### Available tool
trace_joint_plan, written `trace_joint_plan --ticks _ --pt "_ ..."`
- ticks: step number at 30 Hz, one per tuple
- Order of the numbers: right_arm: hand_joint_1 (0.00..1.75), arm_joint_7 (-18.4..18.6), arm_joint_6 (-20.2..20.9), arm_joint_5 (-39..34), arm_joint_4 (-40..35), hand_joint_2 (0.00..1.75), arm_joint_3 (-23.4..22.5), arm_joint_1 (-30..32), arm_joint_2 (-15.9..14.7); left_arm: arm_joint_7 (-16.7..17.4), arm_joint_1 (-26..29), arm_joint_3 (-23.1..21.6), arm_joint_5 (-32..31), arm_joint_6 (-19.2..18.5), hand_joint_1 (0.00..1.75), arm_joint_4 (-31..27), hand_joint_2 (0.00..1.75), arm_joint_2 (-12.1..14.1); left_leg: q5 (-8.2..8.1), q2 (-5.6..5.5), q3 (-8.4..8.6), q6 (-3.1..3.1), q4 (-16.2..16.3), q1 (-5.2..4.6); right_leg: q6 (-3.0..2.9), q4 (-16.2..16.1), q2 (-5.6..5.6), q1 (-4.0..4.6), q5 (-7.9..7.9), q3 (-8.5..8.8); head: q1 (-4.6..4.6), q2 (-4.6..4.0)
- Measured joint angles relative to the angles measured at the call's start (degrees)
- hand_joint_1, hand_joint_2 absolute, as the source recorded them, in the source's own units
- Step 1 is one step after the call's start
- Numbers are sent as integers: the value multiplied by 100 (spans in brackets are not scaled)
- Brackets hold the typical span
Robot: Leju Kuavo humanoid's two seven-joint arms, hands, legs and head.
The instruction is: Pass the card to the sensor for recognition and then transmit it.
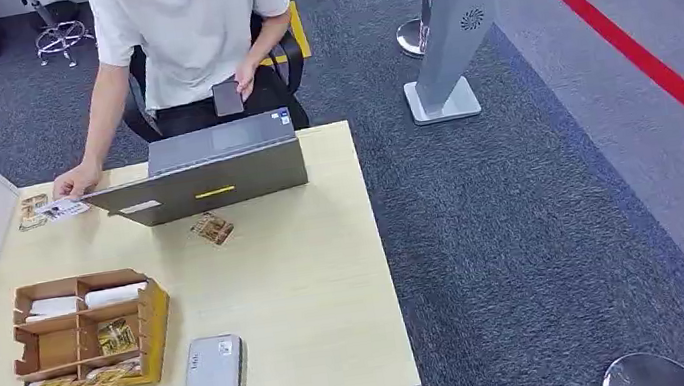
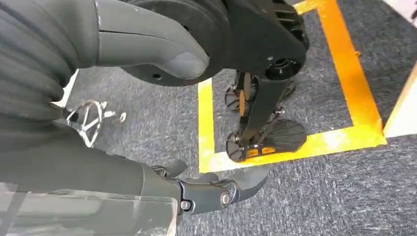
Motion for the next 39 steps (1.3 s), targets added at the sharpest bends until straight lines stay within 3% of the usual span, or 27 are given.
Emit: trace_joint_plan --ticks 2,3,12,13,24,31,32,39 --pt "0 37 0 247 -33 175 -142 21 18 -30 -14 162 33 -166 0 214 175 -145 0 0 1 0 0 0 0 0 0 0 0 -1 -2 0" --pt "0 55 2 366 -46 0 -211 34 26 -44 -17 241 42 -243 0 318 175 -217 0 0 1 0 0 0 0 0 0 0 0 0 0 0" --pt "0 212 15 1470 -186 0 -862 135 103 -151 -81 1004 164 -962 0 1306 175 -897 0 0 0 0 0 0 0 0 0 0 0 0 0 0" --pt "0 236 17 1600 -205 175 -944 146 114 -170 -91 1095 186 -1049 0 1429 175 -986 -1 0 0 0 0 0 0 -1 0 0 0 0 -2 0" --pt "0 424 50 2968 -374 175 -1720 264 208 -297 -174 1991 339 -1945 0 2612 175 -1803 -2 0 0 2 0 -2 1 -2 0 -1 -1 -1 -2 0" --pt "0 501 59 3513 -444 175 -2007 316 243 -356 -216 2341 411 -2302 0 3039 175 -2099 -2 0 0 3 0 -2 1 -3 0 -1 -1 -1 0 0" --pt "0 505 59 3526 -448 0 -2031 318 247 -356 -219 2369 411 -2308 0 3074 175 -2118 -2 0 1 3 0 -2 1 -3 0 -1 -1 -1 -2 0" --pt "0 505 61 3533 -468 0 -2112 322 254 -358 -233 2457 415 -2319 0 3190 175 -2188 -2 0 1 3 0 -2 1 -2 0 -1 -1 0 -2 2"
